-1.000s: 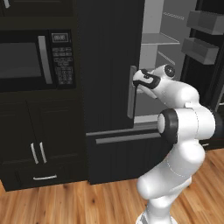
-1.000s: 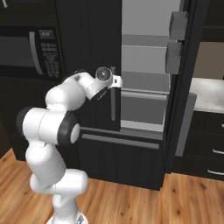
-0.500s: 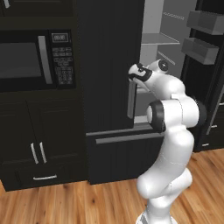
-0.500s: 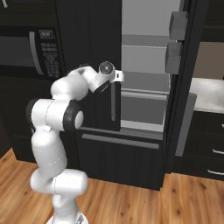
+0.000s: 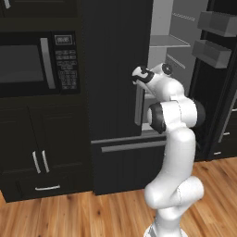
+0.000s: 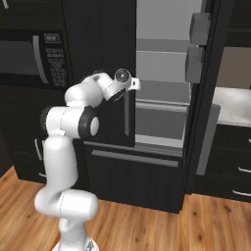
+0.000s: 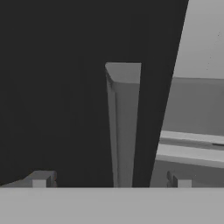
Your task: Place one of the steaks on the plate and the other in the bowl. Then place the bowl in the fridge.
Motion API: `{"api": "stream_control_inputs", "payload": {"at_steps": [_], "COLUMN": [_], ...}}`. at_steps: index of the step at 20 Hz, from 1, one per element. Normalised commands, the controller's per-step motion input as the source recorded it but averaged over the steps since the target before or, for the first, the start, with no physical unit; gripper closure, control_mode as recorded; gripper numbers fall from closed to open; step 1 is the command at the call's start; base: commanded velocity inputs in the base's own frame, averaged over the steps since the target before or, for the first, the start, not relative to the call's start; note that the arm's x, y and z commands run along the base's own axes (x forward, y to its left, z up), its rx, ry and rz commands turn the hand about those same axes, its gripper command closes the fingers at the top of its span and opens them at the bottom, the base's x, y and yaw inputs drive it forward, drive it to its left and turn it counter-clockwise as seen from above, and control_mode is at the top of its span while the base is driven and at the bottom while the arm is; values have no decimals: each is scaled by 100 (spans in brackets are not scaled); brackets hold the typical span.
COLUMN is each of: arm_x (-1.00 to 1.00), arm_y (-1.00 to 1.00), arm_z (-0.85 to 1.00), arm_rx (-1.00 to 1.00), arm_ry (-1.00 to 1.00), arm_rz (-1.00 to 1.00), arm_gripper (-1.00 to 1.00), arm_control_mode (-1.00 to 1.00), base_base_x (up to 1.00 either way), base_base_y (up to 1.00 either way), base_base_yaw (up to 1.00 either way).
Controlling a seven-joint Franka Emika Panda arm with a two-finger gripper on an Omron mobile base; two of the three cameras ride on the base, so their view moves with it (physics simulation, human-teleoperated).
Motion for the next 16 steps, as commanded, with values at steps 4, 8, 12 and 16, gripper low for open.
{"api": "stream_control_inputs", "payload": {"at_steps": [4, 8, 12, 16], "arm_x": [49, 58, 67, 78], "arm_y": [0, 0, -2, -12], "arm_z": [-48, -36, -29, -11], "arm_rx": [-1, 0, 0, 0], "arm_ry": [-12, -10, -8, -1], "arm_rz": [0, 0, 0, 2], "arm_gripper": [-100, -100, -100, -100], "arm_control_mode": [-100, -100, -100, -100], "base_base_x": [0, 0, 0, 0], "base_base_y": [0, 0, 0, 0], "base_base_yaw": [0, 0, 0, 0]}}
